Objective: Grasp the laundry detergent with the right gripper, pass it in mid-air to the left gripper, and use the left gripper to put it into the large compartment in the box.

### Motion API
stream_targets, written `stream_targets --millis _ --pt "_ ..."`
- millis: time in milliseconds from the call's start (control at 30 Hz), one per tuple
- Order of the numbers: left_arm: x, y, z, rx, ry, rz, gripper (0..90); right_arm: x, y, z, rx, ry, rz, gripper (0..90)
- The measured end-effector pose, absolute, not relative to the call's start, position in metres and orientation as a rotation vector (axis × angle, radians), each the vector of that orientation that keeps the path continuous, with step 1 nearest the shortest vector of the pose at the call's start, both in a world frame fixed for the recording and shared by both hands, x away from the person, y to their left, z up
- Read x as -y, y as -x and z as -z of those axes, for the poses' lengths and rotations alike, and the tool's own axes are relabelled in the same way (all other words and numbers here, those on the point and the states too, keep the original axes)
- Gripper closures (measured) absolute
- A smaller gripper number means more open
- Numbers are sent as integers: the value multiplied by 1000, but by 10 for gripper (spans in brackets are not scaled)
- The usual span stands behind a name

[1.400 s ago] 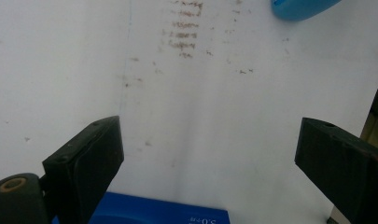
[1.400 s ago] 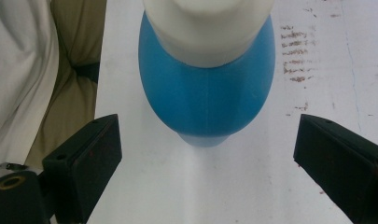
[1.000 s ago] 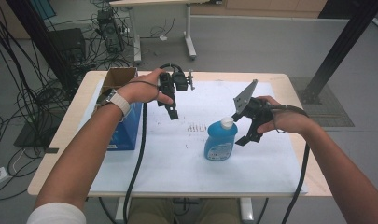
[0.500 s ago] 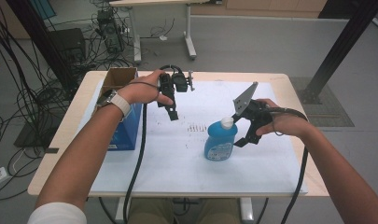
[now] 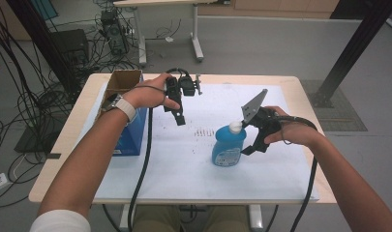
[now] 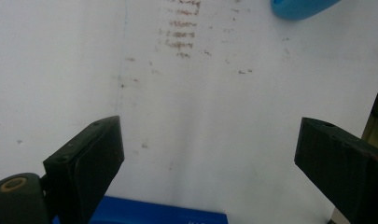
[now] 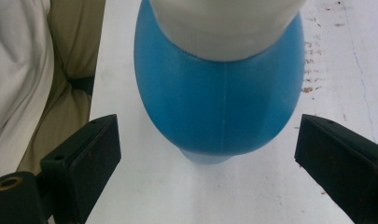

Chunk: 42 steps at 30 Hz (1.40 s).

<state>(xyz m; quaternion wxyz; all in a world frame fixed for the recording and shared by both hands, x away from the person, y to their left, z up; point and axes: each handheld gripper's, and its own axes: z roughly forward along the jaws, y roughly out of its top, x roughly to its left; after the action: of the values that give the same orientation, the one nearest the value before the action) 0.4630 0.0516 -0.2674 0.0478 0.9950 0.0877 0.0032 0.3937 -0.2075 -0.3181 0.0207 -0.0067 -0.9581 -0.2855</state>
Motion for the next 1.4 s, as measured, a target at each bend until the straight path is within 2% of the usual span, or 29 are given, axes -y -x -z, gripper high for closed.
stream_targets --millis 1400 --pt "-51 -462 272 -273 -3037 1 85 208 -392 345 2923 64 1053 111"
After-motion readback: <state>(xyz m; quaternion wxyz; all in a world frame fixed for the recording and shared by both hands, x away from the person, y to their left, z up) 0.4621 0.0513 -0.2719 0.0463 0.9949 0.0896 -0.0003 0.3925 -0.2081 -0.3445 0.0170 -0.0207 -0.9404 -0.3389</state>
